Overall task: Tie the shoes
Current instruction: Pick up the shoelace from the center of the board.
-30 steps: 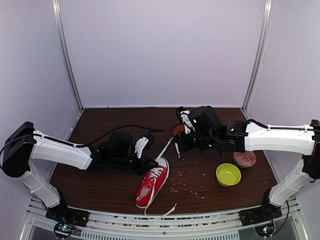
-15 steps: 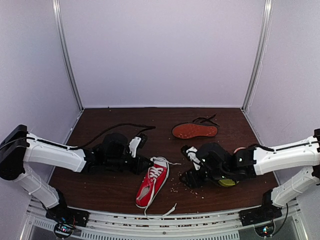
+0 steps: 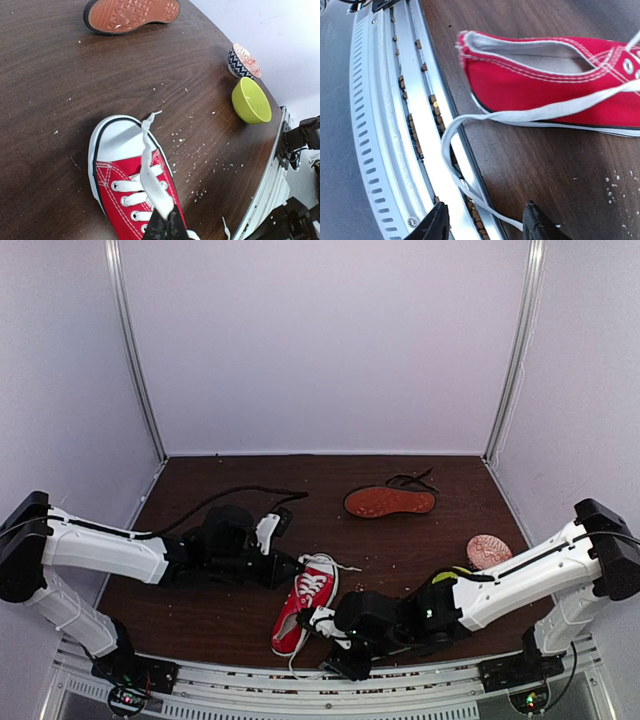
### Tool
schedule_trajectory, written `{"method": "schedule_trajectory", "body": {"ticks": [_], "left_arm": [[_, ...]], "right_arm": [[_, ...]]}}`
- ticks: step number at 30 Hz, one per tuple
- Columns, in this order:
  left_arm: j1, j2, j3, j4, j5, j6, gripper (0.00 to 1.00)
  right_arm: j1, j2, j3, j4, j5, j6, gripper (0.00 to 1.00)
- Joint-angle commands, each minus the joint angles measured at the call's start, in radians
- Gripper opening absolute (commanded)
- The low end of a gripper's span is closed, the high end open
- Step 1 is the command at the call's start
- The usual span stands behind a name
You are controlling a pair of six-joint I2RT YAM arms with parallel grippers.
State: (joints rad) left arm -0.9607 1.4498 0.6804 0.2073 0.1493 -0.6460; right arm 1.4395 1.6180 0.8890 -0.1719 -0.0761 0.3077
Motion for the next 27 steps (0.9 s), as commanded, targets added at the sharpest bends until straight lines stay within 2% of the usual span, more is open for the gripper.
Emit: {"method": "schedule_trajectory", "body": {"ticks": [1, 7, 19, 25, 27], "left_arm": [[0.007, -0.021, 0.001, -0.011, -0.003, 0.004, 0.0], [0.007, -0.016, 0.013, -0.028, 0.001, 0.012, 0.0], [0.006, -0.006, 0.025, -0.031, 0.007, 0.016, 0.0], [0.007, -0.008, 0.028, -0.04, 0.006, 0.023, 0.0], [0.007, -0.008, 0.028, -0.041, 0.006, 0.023, 0.0]], "right_arm": [[0.039, 0.046, 0.044, -0.028, 0.001, -0.069, 0.51], [0.064, 0.102, 0.059, -0.037, 0.009, -0.085, 0.47], [0.071, 0.141, 0.047, -0.051, 0.123, -0.094, 0.3], [0.085, 0.163, 0.046, -0.056, 0.128, -0.117, 0.32], [0.088, 0.17, 0.048, -0.062, 0.152, -0.116, 0.3]]}}
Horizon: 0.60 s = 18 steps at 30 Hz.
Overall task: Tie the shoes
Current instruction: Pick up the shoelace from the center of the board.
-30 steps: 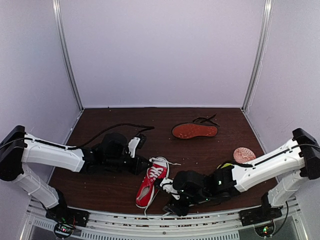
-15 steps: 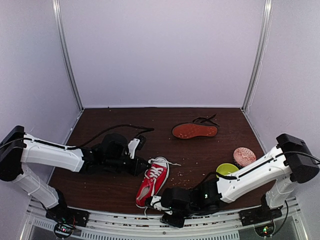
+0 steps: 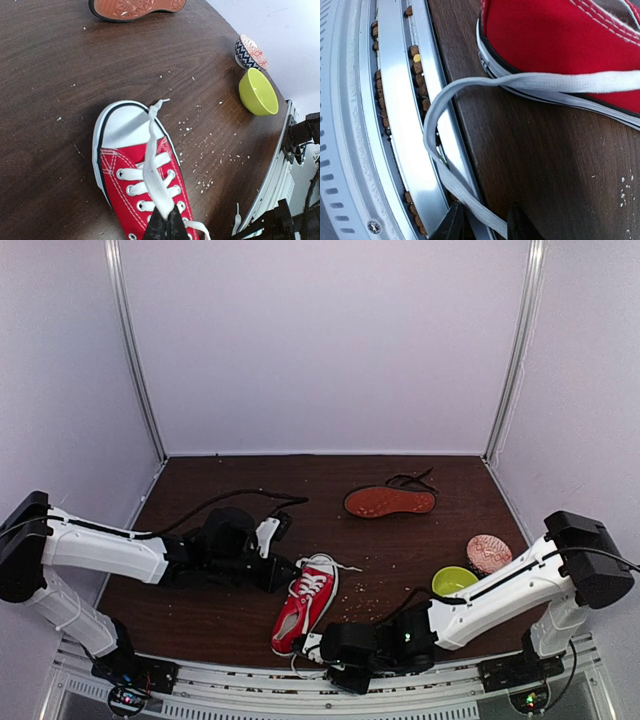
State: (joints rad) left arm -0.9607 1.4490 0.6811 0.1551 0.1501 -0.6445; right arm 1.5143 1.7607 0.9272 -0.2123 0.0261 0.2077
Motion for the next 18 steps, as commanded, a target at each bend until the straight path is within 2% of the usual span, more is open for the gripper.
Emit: {"method": "schedule_trajectory", "body": {"ticks": [1, 4, 5, 11, 18], "left_arm": [[0.005, -0.006, 0.028, 0.011, 0.005, 0.021, 0.0], [0.007, -0.009, 0.022, 0.017, 0.009, 0.024, 0.0], [0.006, -0.013, 0.019, 0.024, 0.012, 0.026, 0.0], [0.007, -0.017, 0.015, 0.034, 0.065, 0.078, 0.0], [0.007, -0.006, 0.043, -0.007, 0.153, 0.157, 0.0]], "right_arm": [[0.015, 0.029, 0.011, -0.027, 0.068, -0.011, 0.25], [0.015, 0.003, 0.001, -0.018, 0.105, 0.013, 0.04], [0.015, -0.015, -0.009, -0.008, 0.111, 0.021, 0.0], [-0.019, -0.177, -0.098, 0.063, 0.152, 0.092, 0.0], [-0.226, -0.35, -0.211, 0.072, 0.184, 0.151, 0.0]]}}
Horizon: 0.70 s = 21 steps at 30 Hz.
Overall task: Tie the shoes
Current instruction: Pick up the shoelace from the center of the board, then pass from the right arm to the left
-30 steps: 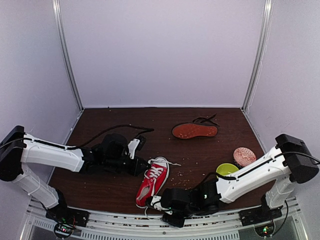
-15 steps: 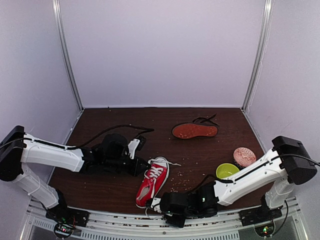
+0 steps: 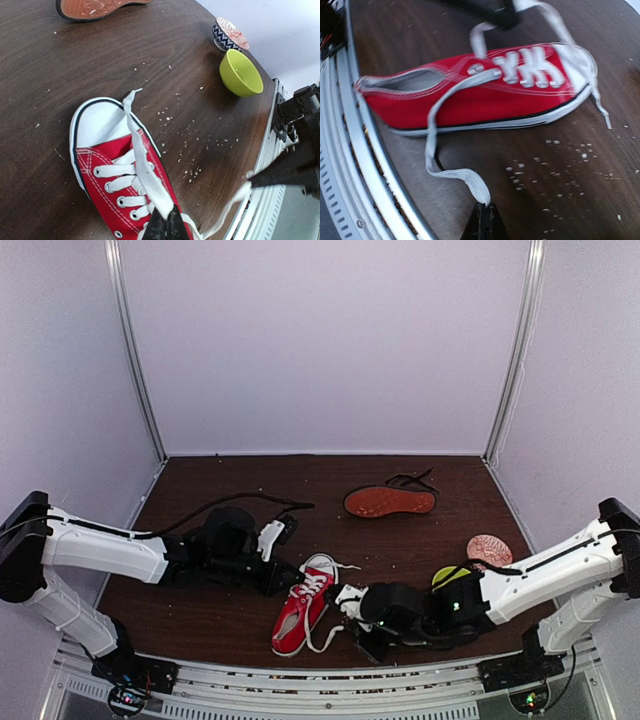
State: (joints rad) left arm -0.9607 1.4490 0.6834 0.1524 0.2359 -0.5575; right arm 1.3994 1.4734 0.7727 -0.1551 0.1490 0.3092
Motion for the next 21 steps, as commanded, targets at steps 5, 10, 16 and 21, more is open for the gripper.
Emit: {"method": "schedule_trajectory", "body": {"ticks": [5, 10, 16, 21], "left_arm": [[0.007, -0.007, 0.061, -0.027, 0.118, 0.107, 0.0], [0.007, 0.027, 0.121, -0.081, 0.177, 0.143, 0.0], [0.007, 0.081, 0.199, -0.155, 0.182, 0.197, 0.0], [0.014, 0.094, 0.215, -0.158, 0.179, 0.206, 0.0]], "right_arm": [[-0.287, -0.133, -0.073, 0.001, 0.072, 0.05, 0.0], [-0.377, -0.193, 0.003, 0.023, 0.031, 0.051, 0.0], [-0.426, -0.181, 0.109, 0.069, -0.013, 0.061, 0.0], [-0.449, -0.182, 0.13, 0.14, -0.056, 0.092, 0.0]]}}
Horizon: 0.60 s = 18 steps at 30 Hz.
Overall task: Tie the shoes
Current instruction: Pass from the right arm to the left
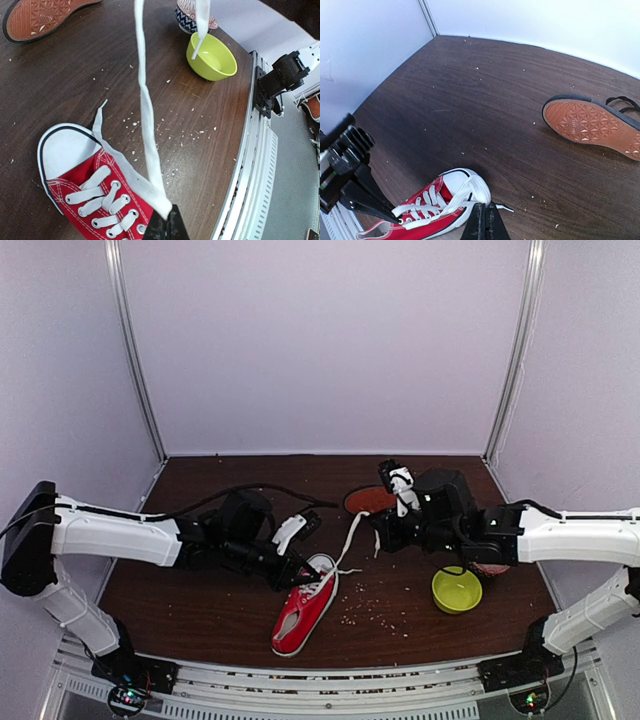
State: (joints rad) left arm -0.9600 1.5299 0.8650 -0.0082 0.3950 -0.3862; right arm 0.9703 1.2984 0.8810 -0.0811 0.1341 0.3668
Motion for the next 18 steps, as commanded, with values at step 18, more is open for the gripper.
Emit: {"method": "schedule_trajectory", "body": {"ticks": [18], "left_arm": [[0.02, 0.1, 0.099, 0.004, 0.041, 0.025, 0.07]], "right_arm": [[-0.053, 0.045, 0.067, 0.146, -0.149, 0.064, 0.0]]}}
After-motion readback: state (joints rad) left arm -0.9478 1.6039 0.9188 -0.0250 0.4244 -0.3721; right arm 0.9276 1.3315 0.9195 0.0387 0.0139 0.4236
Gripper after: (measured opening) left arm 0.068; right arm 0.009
